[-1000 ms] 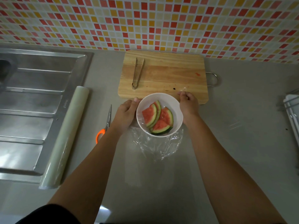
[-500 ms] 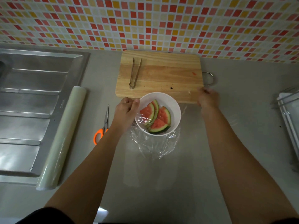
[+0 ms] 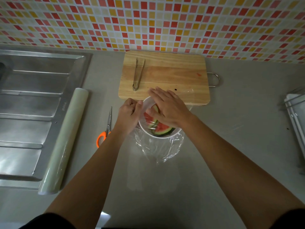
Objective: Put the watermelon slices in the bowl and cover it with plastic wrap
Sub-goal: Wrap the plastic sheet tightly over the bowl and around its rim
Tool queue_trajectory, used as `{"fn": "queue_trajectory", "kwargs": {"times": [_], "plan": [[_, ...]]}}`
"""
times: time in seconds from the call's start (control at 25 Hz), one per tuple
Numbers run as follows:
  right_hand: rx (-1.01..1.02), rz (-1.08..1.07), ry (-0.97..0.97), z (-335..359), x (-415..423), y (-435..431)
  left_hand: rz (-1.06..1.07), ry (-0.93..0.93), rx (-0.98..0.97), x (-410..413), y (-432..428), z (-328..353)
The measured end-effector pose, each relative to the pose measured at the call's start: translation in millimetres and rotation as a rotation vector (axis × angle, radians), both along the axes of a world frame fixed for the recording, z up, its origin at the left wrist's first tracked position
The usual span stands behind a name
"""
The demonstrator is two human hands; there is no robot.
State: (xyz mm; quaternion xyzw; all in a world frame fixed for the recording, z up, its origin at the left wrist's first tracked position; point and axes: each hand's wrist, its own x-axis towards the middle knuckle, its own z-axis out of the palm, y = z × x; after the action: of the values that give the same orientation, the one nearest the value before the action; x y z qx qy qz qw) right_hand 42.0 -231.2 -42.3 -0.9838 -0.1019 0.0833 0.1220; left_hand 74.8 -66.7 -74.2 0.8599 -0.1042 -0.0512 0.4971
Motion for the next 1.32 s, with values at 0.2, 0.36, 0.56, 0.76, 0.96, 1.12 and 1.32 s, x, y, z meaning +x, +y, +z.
{"fn": "queue_trajectory", "kwargs": {"times": [0.2, 0.36, 0.56, 0.76, 0.96, 1.12, 1.32], "plan": [[0.046, -0.115, -0.066, -7, 3, -7, 0.034, -0.091, 0.043, 0, -4, -2], [0.317, -0.192, 0.021, -10, -2, -23, 0.082, -0.138, 0.083, -2, -9, -2], [0.725, -0.367, 0.100, -14, -19, -32, 0.097, -0.145, 0.102, -5, -11, -1], [0.776, -0.445, 0.065, -20, -36, -30, 0.095, -0.171, 0.133, -6, -12, 3], [0.798, -0.515, 0.090, -26, -59, -29, 0.058, -0.191, 0.164, -5, -13, 4], [0.612, -0.576, 0.039, -21, -71, -31, 0.041, -0.200, 0.169, -6, -11, 5], [0.272, -0.262, -0.131, 2, -56, 10, 0.022, -0.193, 0.163, -5, -12, 6]]}}
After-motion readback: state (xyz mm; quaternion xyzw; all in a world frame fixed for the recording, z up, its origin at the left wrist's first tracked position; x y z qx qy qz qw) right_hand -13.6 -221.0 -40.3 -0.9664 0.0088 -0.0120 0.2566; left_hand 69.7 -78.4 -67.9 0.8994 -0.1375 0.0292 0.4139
